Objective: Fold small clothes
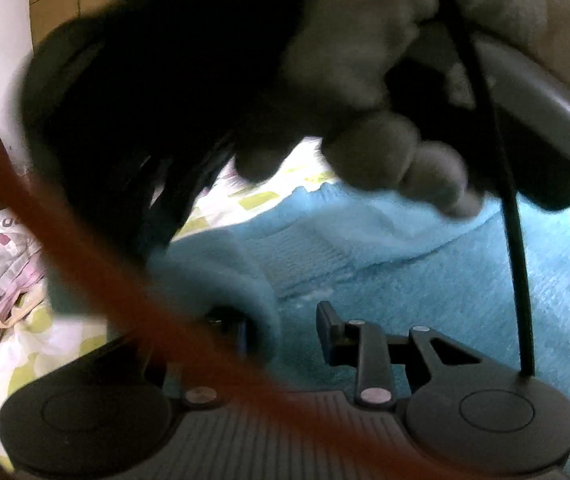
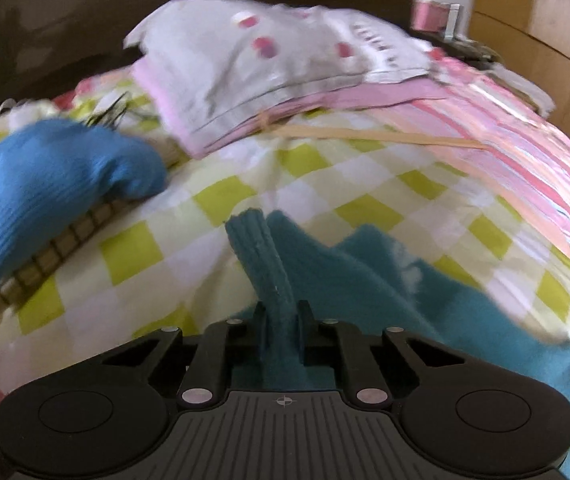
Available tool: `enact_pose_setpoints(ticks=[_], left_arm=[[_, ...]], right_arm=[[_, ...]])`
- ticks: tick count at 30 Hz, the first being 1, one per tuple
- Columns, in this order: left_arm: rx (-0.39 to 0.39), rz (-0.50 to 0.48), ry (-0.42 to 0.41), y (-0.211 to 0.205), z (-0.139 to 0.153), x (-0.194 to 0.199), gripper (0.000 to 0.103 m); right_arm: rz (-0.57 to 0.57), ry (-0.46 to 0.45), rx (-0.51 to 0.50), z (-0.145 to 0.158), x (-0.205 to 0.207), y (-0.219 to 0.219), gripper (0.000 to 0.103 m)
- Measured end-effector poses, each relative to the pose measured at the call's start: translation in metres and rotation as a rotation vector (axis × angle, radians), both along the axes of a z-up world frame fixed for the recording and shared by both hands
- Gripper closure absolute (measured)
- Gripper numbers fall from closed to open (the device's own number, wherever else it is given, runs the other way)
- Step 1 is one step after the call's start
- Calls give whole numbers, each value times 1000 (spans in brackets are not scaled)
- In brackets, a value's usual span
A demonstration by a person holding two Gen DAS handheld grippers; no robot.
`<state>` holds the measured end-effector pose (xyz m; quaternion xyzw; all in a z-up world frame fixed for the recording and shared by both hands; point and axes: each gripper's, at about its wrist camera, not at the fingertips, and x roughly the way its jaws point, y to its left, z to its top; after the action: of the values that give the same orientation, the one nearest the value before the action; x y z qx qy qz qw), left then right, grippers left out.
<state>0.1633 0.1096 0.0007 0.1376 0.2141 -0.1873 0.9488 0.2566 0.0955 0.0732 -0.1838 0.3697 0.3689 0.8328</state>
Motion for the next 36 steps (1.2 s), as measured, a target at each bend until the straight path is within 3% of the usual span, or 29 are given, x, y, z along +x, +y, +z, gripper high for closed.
enact_pose_setpoints(ticks=[5, 12, 19, 24, 28, 36], left_arm=[[-52, 7, -17, 5, 6, -3, 52], [-203, 7, 5, 15, 20, -5, 49], [-258, 24, 24, 12, 26, -8, 44], [-222, 53, 39, 4, 21, -2, 43], [-196, 65, 65, -5, 15, 5, 43], [-89, 45, 133, -28, -4, 9, 42]], right_arm=[[-197, -33, 115, 23, 11, -64, 93], [-403, -28, 197, 21, 16, -149, 93], [-537, -59, 292, 23, 18, -206, 93], [-634, -104, 387, 32, 19, -251, 93], [-708, -121, 434, 22, 11, -292, 93], [-836, 21, 491, -58, -6, -339, 88]])
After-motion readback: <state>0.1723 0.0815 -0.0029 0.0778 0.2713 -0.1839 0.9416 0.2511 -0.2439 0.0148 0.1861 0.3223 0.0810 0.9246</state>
